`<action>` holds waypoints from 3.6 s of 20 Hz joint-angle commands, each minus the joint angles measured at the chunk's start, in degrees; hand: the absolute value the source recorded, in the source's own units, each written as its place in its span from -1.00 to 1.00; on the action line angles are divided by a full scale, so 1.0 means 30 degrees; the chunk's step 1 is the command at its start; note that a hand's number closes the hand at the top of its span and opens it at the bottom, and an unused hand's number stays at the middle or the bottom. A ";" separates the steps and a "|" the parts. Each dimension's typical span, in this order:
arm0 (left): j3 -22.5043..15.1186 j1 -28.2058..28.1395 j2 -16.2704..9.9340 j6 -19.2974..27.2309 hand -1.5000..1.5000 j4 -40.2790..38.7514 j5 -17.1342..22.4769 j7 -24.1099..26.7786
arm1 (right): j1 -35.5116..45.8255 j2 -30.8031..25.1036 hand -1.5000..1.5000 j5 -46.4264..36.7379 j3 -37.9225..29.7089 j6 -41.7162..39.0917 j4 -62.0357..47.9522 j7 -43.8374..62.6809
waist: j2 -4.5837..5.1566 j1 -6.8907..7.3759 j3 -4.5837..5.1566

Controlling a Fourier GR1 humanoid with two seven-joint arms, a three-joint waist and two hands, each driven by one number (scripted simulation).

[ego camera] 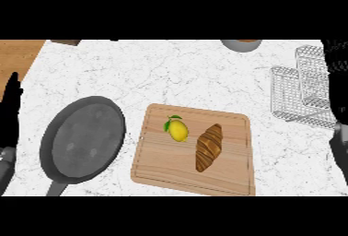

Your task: Pick the croissant from the cutting board and place it in the tiered basket

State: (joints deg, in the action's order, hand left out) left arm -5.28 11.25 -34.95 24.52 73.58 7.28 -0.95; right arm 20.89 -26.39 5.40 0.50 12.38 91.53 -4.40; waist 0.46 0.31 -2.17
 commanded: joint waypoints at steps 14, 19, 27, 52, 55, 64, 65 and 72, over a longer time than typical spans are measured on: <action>-0.3683 0.0480 0.5590 -0.0103 0.00 0.3887 0.0519 0.0457 | -0.7941 0.7312 -1.00 1.1052 -0.0776 -0.8321 -0.0132 -0.4313 | -0.0230 -0.0559 0.0650; -0.4510 -0.0555 0.6351 0.0048 0.00 0.4373 -0.0102 0.0750 | -1.2053 0.4157 -1.00 0.8827 -0.0929 -1.0945 0.2700 -0.5295 | -0.0250 -0.0473 0.0720; -0.4460 -0.0889 0.6339 -0.0037 0.00 0.3885 -0.0037 0.0909 | -1.2331 -0.2846 -1.00 0.0460 -0.1967 -0.8694 0.7540 -0.1610 | -0.0332 -0.0756 0.0886; -0.3602 -0.0580 0.6486 -0.1135 0.00 0.4895 -0.0693 -0.0151 | -0.0491 0.1148 -1.00 -0.8486 1.1148 -1.0492 1.1918 2.3373 | -0.0174 0.0117 0.0748; -0.3756 -0.0489 0.7107 -0.0963 0.00 0.4149 -0.1020 0.0440 | 0.0134 0.1527 -1.00 -0.7813 1.1052 -1.0988 1.1731 2.4781 | -0.0164 0.0045 0.0756; -0.3727 -0.0648 0.7486 -0.0805 0.00 0.4366 -0.1809 0.0289 | -0.0429 0.1152 -1.00 -0.8837 1.1731 -1.1900 1.1798 2.5432 | -0.0192 -0.0104 0.0745; -0.3548 -0.0232 0.7584 -0.0716 0.00 0.3967 -0.1890 0.0178 | -0.0484 0.1095 -1.00 -0.9213 1.1905 -1.1906 1.2376 2.5870 | -0.0200 -0.0181 0.0747; -0.2808 -0.0707 0.7357 -0.1595 0.00 0.4456 -0.1790 0.0436 | -0.1368 0.0959 -1.00 -1.0459 1.1951 -1.2608 1.1058 2.3583 | -0.0177 -0.0097 0.0731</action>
State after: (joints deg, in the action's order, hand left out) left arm -14.34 9.73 -12.99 20.43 86.53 2.69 0.09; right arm 16.75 -24.83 -24.68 35.82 -20.90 124.29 60.27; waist -0.07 -0.03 0.04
